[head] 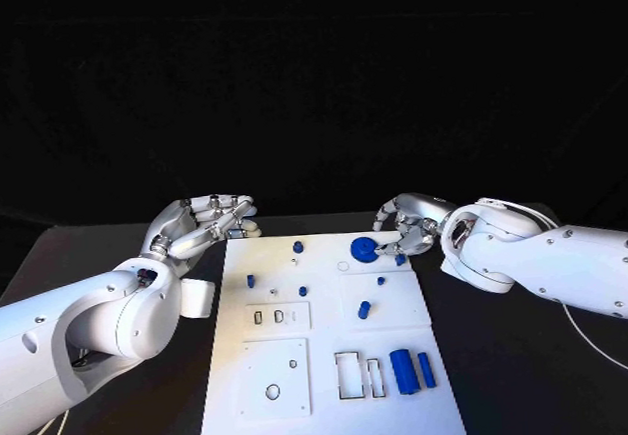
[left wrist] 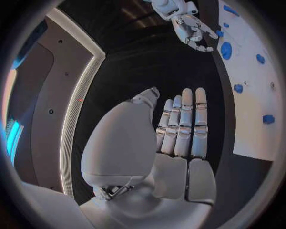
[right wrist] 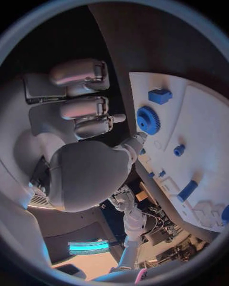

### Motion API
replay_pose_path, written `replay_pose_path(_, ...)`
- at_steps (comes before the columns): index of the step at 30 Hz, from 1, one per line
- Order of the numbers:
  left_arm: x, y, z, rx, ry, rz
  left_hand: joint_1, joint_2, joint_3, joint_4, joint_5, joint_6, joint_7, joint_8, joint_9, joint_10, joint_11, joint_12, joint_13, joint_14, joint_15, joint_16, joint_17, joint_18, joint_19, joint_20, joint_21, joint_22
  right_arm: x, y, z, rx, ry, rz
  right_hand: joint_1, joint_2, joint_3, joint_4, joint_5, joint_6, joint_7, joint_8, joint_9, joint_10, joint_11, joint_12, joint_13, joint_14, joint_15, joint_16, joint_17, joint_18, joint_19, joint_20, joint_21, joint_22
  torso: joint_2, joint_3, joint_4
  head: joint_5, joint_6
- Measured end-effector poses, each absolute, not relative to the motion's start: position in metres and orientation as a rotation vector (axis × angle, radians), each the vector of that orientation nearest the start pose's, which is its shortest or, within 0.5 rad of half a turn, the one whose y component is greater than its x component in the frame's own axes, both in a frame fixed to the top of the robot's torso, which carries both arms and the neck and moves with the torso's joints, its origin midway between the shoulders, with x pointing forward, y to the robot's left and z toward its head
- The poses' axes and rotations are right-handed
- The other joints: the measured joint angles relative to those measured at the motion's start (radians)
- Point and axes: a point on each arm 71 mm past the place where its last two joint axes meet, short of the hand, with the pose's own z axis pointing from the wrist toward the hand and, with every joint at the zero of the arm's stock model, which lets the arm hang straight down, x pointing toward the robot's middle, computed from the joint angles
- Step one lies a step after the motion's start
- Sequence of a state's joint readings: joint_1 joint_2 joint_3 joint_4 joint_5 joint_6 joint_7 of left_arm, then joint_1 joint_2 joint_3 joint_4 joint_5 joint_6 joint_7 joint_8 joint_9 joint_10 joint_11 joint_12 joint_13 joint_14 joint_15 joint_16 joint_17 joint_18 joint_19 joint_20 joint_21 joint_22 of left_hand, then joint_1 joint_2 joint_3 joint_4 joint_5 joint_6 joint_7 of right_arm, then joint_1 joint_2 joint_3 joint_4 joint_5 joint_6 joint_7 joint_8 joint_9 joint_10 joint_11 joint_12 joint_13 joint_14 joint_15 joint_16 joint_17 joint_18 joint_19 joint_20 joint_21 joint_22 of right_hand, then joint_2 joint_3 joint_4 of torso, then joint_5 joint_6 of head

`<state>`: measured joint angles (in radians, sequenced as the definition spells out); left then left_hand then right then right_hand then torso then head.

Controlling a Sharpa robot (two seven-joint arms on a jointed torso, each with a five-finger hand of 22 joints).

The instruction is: Assemble the parts on the task board

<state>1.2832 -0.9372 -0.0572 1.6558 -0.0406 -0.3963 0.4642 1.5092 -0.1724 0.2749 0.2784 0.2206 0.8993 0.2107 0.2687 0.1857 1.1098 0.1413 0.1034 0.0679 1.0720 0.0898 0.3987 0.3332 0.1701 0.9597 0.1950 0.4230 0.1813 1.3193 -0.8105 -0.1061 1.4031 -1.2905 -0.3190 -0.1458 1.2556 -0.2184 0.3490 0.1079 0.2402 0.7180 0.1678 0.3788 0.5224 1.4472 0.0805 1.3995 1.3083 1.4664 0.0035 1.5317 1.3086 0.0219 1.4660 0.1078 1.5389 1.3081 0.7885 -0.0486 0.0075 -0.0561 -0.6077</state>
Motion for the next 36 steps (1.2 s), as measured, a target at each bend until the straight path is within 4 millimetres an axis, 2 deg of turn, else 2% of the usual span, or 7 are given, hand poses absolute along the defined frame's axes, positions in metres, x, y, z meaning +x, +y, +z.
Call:
replay_pose_path(8,0.476,0.22,-0.13,-0.975,1.3,-1.558,0.0,0.0,0.0,0.0,0.0,0.0,0.0,0.0,0.0,0.0,0.0,0.0,0.0,0.0,0.0,0.0,0.0,0.0,0.0,0.0,0.0,0.0,0.531,-0.219,-0.165,0.021,1.686,0.558,0.004,0.004,0.0,0.0,0.01,-0.004,-0.003,0.012,0.002,0.012,0.001,0.024,0.0,0.0,0.0,0.004,0.0,0.0,0.0,0.0,0.0,0.0,0.002,-0.0004,0.0033,0.0,0.0)
replay_pose_path(14,0.476,0.22,-0.13,-0.976,1.301,-1.558,0.0,0.0,0.003,-0.003,0.0,0.0,0.0,0.0,0.0,0.0,0.0,0.0,0.0,0.0,0.0,0.0,0.001,0.0,0.0,0.0,0.0,0.001,0.534,-0.212,-0.171,0.02,1.694,0.558,0.004,0.004,-0.003,0.003,0.01,-0.007,0.0,0.012,0.003,0.012,0.002,0.028,0.0,0.0,0.0,0.004,0.0,0.0,0.0,0.0,0.0,0.0,0.004,0.0003,0.0048,0.003,-0.008)
replay_pose_path(20,0.476,0.22,-0.13,-0.977,1.301,-1.556,0.004,-0.004,0.006,0.0,0.0,0.0,0.0,0.0,0.0,0.0,0.0,-0.005,0.0,0.0,0.0,0.0,0.002,0.0,0.0,0.0,0.004,0.001,0.536,-0.21,-0.173,0.021,1.692,0.553,0.009,0.009,-0.003,0.003,0.014,-0.007,0.0,0.012,0.003,0.012,0.002,0.033,0.0,0.0,0.0,0.004,0.0,0.0,0.0,0.0,0.0,0.0,0.007,0.001,0.0074,0.002,-0.008)
replay_pose_path(30,0.477,0.221,-0.131,-0.978,1.303,-1.554,0.008,0.0,0.008,-0.003,0.0,0.0,0.0,0.0,0.0,0.0,0.0,-0.005,0.0,0.0,0.0,0.0,0.002,0.0,0.0,0.0,0.004,0.001,0.537,-0.206,-0.174,0.01,1.692,0.547,0.009,0.009,0.0,0.006,0.014,-0.007,0.0,0.02,0.004,0.012,0.002,0.033,0.0,0.0,0.0,0.004,0.0,0.0,0.0,0.0,0.0,0.0,0.009,0.0022,0.0068,0.005,-0.013)
replay_pose_path(36,0.477,0.221,-0.131,-0.979,1.303,-1.553,0.008,0.0,0.008,-0.003,0.0,0.0,0.0,0.0,0.0,0.0,0.0,-0.005,0.0,0.0,0.0,0.0,0.003,0.0,0.0,0.0,0.004,0.001,0.538,-0.206,-0.175,0.003,1.692,0.539,0.021,0.021,0.02,0.008,0.019,-0.006,-0.002,0.035,0.006,0.012,0.002,0.043,0.0,0.0,0.0,0.008,0.0,0.0,0.0,0.0,0.005,0.0,0.008,0.0023,0.0072,0.005,-0.014)
